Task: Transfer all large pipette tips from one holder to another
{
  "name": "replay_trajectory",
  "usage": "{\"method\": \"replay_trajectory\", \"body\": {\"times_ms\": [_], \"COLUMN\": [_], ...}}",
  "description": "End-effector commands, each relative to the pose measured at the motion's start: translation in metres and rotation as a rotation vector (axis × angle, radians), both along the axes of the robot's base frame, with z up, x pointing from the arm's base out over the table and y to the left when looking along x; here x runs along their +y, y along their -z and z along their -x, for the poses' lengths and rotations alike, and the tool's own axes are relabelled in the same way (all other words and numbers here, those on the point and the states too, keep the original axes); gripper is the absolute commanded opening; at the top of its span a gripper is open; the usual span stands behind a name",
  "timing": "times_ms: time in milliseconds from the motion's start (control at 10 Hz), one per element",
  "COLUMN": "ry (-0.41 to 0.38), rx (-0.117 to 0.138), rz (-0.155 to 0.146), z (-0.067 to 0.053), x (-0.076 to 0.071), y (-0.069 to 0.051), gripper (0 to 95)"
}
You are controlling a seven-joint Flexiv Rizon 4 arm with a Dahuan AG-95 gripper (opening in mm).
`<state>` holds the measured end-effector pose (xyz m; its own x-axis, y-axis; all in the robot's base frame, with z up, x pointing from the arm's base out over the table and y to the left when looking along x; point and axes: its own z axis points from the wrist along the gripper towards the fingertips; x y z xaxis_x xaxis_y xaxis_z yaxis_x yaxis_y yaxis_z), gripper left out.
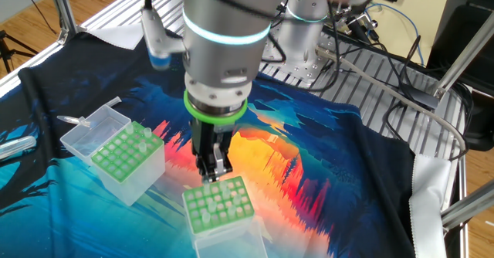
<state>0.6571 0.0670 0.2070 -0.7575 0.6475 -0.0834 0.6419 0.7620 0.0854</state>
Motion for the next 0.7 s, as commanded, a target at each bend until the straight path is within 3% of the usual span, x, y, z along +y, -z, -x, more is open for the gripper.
{"method": "replay_trajectory", "body": {"times_ms": [100,700], "ry": [0.0,-0.004], "rx": [0.005,0.03], "rz": [-0.008,-0.055], "z": [0.0,-0.004], "x": [-0.001,-0.006], "y": [-0.013,-0.064], "gripper": [0.0,0.0]}}
